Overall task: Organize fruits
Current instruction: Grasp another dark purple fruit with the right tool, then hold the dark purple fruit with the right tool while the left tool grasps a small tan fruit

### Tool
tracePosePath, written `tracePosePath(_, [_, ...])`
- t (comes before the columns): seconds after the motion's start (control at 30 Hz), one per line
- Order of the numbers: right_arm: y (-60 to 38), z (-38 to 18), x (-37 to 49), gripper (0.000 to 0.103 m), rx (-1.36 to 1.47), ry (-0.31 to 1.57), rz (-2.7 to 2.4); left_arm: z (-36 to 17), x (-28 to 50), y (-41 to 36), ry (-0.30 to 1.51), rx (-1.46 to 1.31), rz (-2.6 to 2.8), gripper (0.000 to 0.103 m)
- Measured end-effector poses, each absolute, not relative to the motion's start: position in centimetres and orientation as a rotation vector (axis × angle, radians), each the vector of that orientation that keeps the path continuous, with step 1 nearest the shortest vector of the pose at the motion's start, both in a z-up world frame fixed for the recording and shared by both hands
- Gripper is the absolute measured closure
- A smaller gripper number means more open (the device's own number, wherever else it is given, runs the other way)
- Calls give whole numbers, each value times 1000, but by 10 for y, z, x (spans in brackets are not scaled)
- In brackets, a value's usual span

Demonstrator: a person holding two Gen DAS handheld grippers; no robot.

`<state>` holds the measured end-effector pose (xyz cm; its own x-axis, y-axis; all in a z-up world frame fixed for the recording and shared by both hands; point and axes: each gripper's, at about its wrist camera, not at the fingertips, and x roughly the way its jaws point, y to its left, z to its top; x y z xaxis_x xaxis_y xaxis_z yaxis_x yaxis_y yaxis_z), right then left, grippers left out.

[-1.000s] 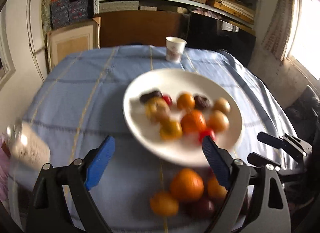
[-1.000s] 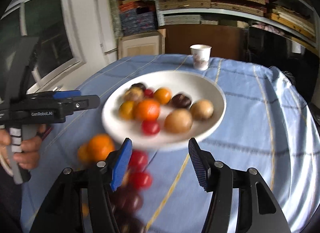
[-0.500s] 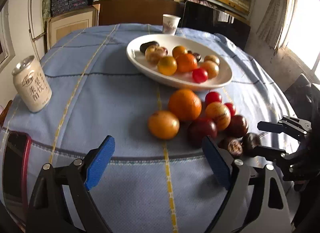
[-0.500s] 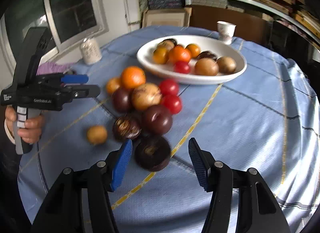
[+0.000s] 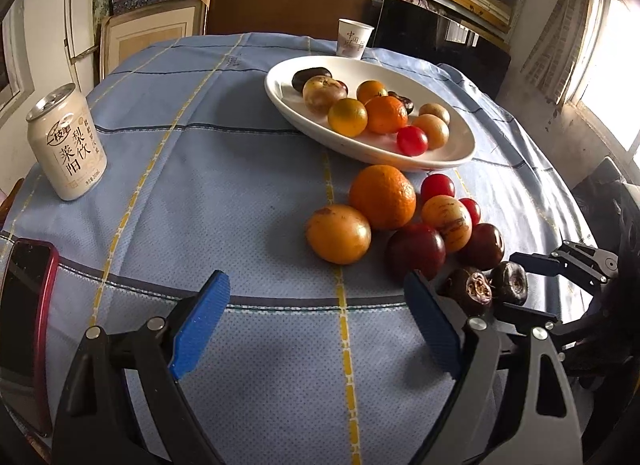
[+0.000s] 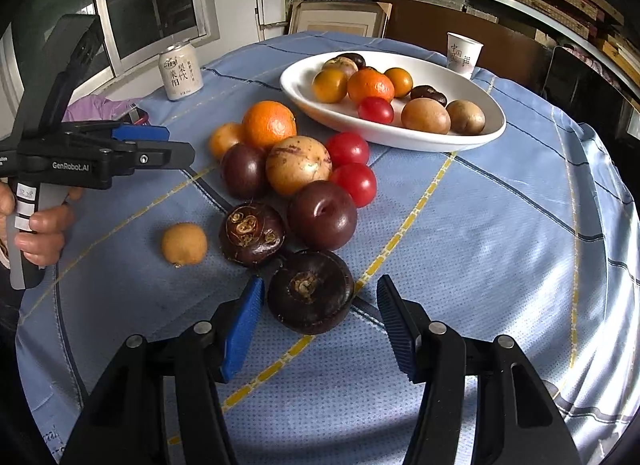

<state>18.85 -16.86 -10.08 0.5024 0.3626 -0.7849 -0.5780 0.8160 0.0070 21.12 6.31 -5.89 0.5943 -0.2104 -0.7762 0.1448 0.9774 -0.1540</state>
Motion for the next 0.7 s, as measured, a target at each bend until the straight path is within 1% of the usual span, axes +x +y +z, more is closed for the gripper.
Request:
tracePosePath(0.27, [-167,-102,189,44,-273,883,576,-60,208,53,906,-11,-186,11])
tracePosePath(0.4, [-167,-102,190,50,-267,885,584,-59,206,49,900,14,-194,11])
tracePosePath(0.53, [-167,-101,191,53,-263,886,584,-59,206,48,901,22,-190,10])
tracePosePath(0.57, [-167,-101,191,55,-260,887,587,-60,206,48,904,20,-189,10])
tracePosePath(0.6, [-167,-101,190,61,-260,886,593,-60,207,49,906,17,-189,10])
tracePosePath(0.7, [-169,-100,192,61,-250,886,585,-61,207,50,909,12,-190,10])
